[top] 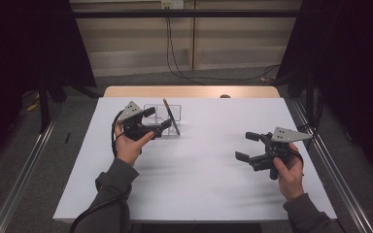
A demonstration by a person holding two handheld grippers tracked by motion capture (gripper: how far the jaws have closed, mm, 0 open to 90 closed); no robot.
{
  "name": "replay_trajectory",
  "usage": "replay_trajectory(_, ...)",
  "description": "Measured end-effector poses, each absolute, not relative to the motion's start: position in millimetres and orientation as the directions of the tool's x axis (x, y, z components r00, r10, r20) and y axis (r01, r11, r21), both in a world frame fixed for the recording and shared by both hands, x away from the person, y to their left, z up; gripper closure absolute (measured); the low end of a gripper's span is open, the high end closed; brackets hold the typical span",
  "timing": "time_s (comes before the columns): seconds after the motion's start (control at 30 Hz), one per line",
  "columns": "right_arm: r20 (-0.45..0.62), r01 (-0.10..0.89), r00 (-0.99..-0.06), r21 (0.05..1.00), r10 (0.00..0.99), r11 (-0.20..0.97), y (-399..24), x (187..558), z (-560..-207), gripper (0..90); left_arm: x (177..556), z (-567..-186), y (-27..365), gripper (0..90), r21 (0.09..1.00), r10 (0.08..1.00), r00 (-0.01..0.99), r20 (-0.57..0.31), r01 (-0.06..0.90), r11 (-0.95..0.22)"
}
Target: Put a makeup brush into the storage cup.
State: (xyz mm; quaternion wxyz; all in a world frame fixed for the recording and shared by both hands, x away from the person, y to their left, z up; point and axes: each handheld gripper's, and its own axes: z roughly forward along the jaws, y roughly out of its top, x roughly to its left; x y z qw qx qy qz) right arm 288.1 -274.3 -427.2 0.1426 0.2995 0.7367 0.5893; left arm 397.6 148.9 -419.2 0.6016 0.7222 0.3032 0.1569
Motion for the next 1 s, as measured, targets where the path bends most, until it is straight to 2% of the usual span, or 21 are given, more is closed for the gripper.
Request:
replay_trajectory(0.13, 0.143, 0.274, -0.779, 0.953, 0.611, 0.127, -275.0, 288.1, -427.6, 8.0, 395.1, -419.7, 150.0, 12.7, 0.965, 0.629, 0.768, -0.122, 0.239, -0.105)
replay_trajectory(0.23, 0.143, 0.275, -0.779, 0.953, 0.611, 0.127, -274.9, 288.1, -427.6, 8.0, 393.1, -422.0, 148.9, 12.5, 0.966, 0.618, 0.772, -0.147, 0.247, -0.079)
replay_trajectory(0.33, 0.142, 0.273, -0.779, 0.953, 0.611, 0.127, -274.9, 288.1, -427.4, 8.0, 391.7, -423.4, 150.9, 12.2, 0.965, 0.613, 0.780, -0.124, 0.239, -0.110)
replay_trajectory(0.37, 0.142, 0.273, -0.779, 0.954, 0.611, 0.127, -275.0, 288.1, -427.5, 8.0, 390.5, -424.1, 149.4, 12.1, 0.964, 0.616, 0.774, -0.146, 0.250, -0.085)
replay_trajectory(0.67, 0.142, 0.274, -0.778, 0.953, 0.612, 0.127, -275.1, 288.2, -427.5, 8.0, 386.4, -425.4, 149.9, 11.8, 0.965, 0.600, 0.786, -0.148, 0.247, -0.086)
replay_trajectory(0.87, 0.141, 0.273, -0.776, 0.954, 0.614, 0.126, -275.8, 287.6, -427.2, 8.0, 383.2, -425.1, 150.6, 11.8, 0.965, 0.601, 0.790, -0.121, 0.235, -0.114)
replay_trajectory(1.0, 0.141, 0.273, -0.776, 0.954, 0.614, 0.126, -276.3, 287.5, -427.2, 8.0, 381.1, -426.7, 149.3, 11.6, 0.966, 0.602, 0.787, -0.140, 0.241, -0.091)
